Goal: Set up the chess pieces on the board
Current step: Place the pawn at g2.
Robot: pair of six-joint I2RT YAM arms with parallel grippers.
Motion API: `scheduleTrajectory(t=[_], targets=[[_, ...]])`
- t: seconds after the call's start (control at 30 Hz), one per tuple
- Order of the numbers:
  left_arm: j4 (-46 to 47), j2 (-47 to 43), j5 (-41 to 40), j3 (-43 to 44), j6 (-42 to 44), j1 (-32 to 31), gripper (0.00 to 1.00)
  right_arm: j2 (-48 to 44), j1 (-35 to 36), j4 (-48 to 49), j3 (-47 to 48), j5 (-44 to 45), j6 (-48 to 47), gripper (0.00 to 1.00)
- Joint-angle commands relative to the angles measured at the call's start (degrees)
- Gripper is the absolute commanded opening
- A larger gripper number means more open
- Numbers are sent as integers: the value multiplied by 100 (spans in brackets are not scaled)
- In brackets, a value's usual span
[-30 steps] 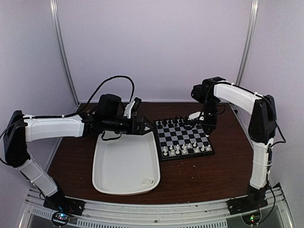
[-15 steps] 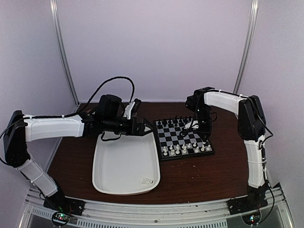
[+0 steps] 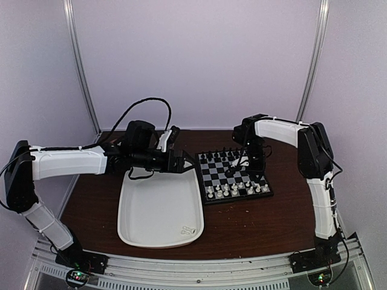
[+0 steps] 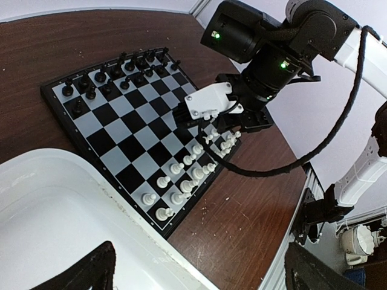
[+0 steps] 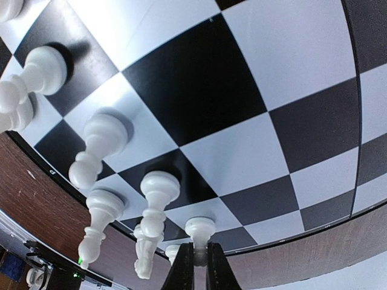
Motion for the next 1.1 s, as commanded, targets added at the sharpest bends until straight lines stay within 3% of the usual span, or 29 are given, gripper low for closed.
scheduleTrajectory(t=[0.0, 0.37, 0.7, 0.83, 0.93, 1.07], targets=[[105, -5, -17, 165, 115, 37, 98, 52, 47, -2, 171, -75, 77, 4], [104, 79, 36, 181, 104, 35, 98, 37, 60, 49, 141, -71, 101, 11], [104, 120, 41, 174, 84, 42, 98, -331, 66, -103, 292, -75, 160, 25], [-373, 129, -45, 174, 248, 37, 98, -667, 71, -277, 525, -75, 195, 26], [-874, -116, -513, -31, 758, -31, 98, -1047, 69, -239, 639, -285, 218, 26], [-1627, -752, -2011, -406, 1725, -410, 98, -1657, 100, 120, 515, -1235, 201, 28]])
